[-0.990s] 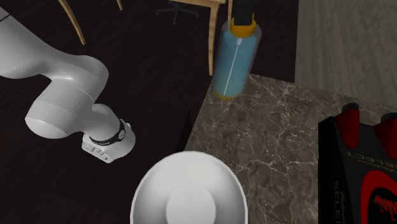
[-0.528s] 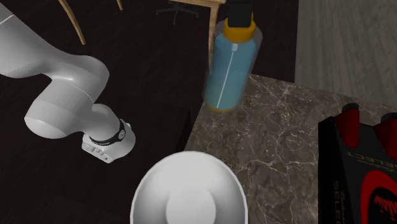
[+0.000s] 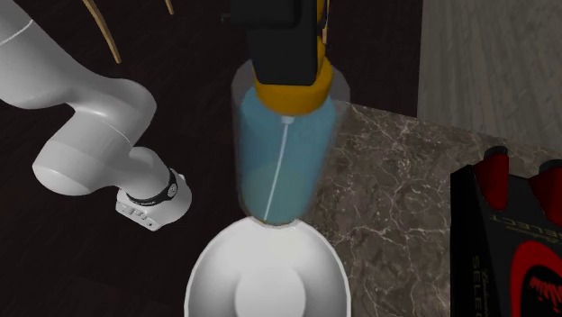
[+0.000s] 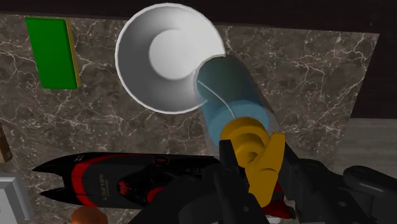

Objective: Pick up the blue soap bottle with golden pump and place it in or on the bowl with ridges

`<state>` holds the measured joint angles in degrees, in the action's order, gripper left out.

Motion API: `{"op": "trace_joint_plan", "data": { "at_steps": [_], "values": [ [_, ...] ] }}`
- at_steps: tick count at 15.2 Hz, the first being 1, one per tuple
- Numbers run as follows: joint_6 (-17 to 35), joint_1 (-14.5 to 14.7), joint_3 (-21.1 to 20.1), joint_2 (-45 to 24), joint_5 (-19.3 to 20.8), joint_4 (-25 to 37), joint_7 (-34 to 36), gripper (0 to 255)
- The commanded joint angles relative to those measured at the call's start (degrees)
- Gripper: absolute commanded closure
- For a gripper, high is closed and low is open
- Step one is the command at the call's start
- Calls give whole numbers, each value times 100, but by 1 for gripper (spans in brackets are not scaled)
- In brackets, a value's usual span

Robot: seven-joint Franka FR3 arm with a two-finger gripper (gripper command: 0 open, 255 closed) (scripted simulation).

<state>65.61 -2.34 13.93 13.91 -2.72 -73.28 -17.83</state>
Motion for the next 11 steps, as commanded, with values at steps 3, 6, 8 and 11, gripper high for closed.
{"op": "trace_joint_plan", "data": {
  "at_steps": [3,6,8,11],
  "values": [
    [-491,-230,577,-647,-188,1058,-719,255],
    [-587,-355,774,-839,-278,1307,-989,255],
    [-321,-318,691,-594,-163,820,-943,255],
    [30,-292,597,-289,-39,187,-890,255]
  ]
}}
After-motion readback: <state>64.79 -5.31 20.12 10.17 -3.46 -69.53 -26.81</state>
